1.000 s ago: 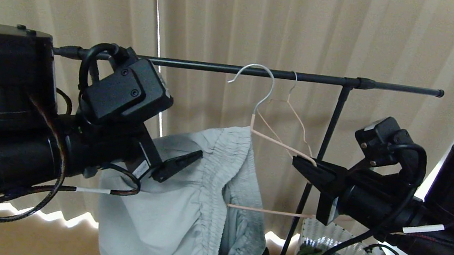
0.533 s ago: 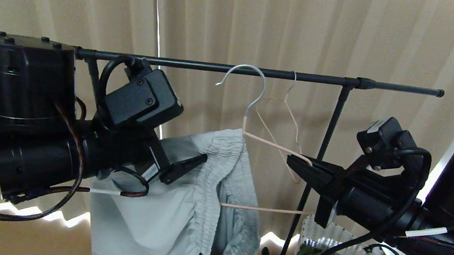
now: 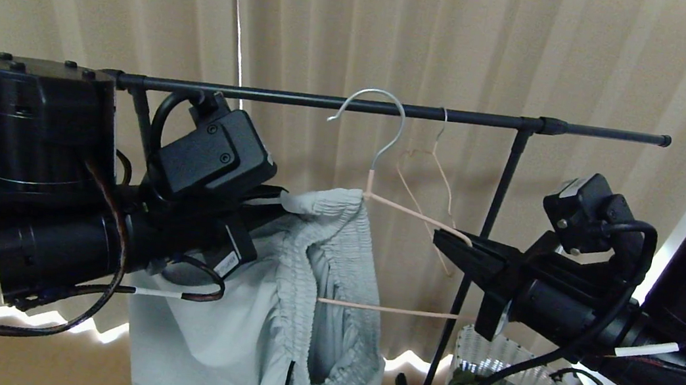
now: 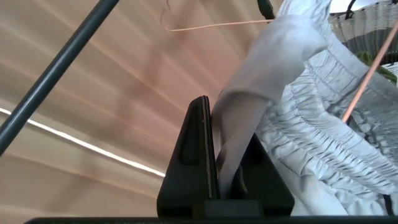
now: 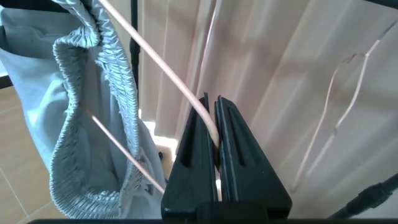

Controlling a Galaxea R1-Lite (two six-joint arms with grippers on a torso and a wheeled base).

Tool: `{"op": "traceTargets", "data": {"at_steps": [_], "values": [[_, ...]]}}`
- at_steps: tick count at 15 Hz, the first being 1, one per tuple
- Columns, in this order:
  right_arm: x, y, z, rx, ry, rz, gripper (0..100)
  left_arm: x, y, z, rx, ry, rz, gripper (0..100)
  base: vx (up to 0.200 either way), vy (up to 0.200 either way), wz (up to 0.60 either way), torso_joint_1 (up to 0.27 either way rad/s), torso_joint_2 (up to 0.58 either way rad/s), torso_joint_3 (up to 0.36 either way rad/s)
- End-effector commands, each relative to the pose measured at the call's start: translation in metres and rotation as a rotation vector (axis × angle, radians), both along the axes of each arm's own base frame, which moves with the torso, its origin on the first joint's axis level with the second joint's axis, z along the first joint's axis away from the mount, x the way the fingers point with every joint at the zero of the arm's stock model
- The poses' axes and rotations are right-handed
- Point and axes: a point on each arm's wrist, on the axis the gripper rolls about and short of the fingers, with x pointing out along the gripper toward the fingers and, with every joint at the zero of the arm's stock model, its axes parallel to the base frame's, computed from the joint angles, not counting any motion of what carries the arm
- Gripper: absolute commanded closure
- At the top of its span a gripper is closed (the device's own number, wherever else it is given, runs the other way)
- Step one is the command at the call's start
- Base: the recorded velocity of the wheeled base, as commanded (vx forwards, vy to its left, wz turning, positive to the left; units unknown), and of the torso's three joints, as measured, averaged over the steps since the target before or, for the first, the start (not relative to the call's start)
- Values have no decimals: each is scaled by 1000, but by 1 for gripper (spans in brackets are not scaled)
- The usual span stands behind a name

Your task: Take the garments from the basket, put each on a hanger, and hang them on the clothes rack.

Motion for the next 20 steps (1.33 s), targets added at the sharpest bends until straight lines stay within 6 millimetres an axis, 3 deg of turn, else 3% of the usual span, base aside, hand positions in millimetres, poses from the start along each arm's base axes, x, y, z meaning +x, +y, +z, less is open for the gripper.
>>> {"op": "traceTargets", "data": {"at_steps": [1, 2, 3, 8, 12, 15, 20], "values": [[1, 0, 0, -1, 0, -3, 100, 1, 3, -2, 4, 5, 13, 100, 0, 0, 0, 0, 0, 0], [1, 0, 0, 0, -1, -3, 100, 1, 5, -2, 4, 7, 21, 100, 0, 0, 0, 0, 0, 0], [0, 0, 0, -2, -1, -1, 0, 1, 5, -4, 6, 10, 21, 100, 0, 0, 0, 0, 0, 0], [1, -1, 1, -2, -7, -12, 0, -1, 10, -4, 6, 11, 53, 100, 0, 0, 0, 0, 0, 0], [1, -13, -3, -70, -48, -48, 0, 9, 27, -5, 8, 10, 300, 100, 0, 0, 0, 0, 0, 0], [-4, -18, -13, -100, -40, -41, 0, 9, 28, -5, -80, 54, 389, 100, 0, 0, 0, 0, 0, 0], [-5, -1, -28, -96, 13, 14, 0, 11, 25, 5, -259, 42, 399, 100, 0, 0, 0, 0, 0, 0]]}}
